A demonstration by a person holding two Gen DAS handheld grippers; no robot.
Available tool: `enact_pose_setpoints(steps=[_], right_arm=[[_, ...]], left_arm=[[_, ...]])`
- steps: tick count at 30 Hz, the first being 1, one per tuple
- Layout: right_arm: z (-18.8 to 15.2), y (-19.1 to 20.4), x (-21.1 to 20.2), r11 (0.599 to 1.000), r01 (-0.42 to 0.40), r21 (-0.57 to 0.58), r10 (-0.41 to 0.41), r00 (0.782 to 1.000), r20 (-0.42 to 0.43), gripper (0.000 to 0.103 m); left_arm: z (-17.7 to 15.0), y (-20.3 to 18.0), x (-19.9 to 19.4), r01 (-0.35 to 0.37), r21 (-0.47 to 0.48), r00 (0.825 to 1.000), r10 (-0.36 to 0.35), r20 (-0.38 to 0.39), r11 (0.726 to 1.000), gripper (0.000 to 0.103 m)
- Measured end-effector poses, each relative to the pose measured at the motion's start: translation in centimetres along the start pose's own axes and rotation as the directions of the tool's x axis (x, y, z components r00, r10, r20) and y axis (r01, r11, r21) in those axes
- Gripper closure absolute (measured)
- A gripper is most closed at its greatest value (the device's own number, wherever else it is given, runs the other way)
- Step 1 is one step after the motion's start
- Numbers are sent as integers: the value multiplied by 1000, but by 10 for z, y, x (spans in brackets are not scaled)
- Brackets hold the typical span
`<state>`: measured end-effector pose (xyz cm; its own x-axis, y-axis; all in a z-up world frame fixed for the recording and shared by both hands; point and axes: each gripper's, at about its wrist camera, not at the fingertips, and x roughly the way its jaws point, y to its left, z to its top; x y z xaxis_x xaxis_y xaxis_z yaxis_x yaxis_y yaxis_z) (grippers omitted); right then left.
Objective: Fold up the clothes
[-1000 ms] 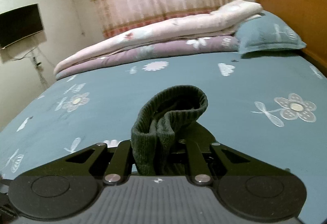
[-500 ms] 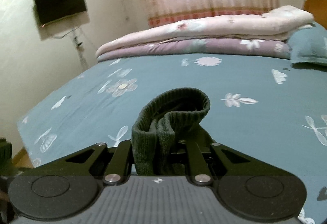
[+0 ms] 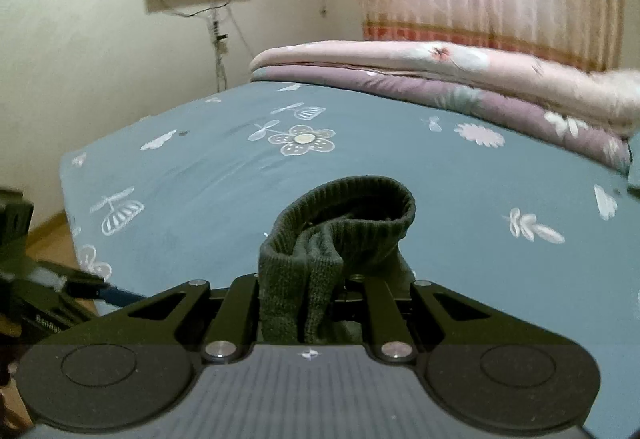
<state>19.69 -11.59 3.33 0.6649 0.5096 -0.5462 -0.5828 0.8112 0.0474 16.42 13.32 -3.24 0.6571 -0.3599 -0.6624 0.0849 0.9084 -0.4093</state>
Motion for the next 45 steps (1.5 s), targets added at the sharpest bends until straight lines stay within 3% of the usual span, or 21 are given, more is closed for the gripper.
enact_pose_setpoints(steps=[10, 23, 27, 29, 32, 33, 34, 37, 38, 41, 43, 45], right_arm=[[1, 40, 13, 985, -16, -174, 17, 1000, 1, 86], [-56, 110, 98, 866, -45, -497, -42, 986, -162, 86], [-58, 114, 102, 872, -96, -481, -2, 980, -200, 85], [-59, 116, 104, 873, -122, -472, 18, 976, -219, 78], [-61, 119, 107, 876, -164, -453, 54, 968, -246, 60], [-58, 116, 104, 884, -205, -419, 101, 961, -256, 49], [-54, 110, 100, 893, -260, -368, 168, 950, -262, 46], [-42, 89, 89, 897, -398, -193, 347, 903, -252, 45], [-38, 82, 86, 900, -406, -158, 363, 900, -241, 45], [-29, 66, 86, 919, -381, -105, 348, 906, -241, 50], [-29, 58, 93, 932, -349, -96, 313, 912, -266, 67], [-35, 56, 97, 932, -355, -71, 320, 901, -292, 67]], left_arm=[[-4, 9, -7, -47, -27, 999, 47, 10, 999, 17], [-13, 29, -17, -100, -89, 995, 102, 13, 991, 17], [-13, 37, -19, -113, -109, 993, 116, 15, 988, 17], [-13, 41, -20, -119, -118, 992, 122, 17, 986, 17], [-12, 44, -21, -120, -129, 992, 124, 23, 984, 17], [-12, 45, -22, -120, -133, 992, 125, 25, 984, 17], [-12, 45, -22, -121, -134, 992, 125, 27, 984, 17], [-10, 45, -22, -122, -135, 991, 127, 32, 983, 17], [-9, 45, -21, -121, -135, 991, 127, 35, 983, 17], [-7, 45, -19, -116, -136, 992, 123, 40, 984, 17], [-7, 44, -18, -113, -131, 992, 118, 37, 985, 17], [-6, 43, -17, -109, -124, 993, 114, 34, 986, 17]])
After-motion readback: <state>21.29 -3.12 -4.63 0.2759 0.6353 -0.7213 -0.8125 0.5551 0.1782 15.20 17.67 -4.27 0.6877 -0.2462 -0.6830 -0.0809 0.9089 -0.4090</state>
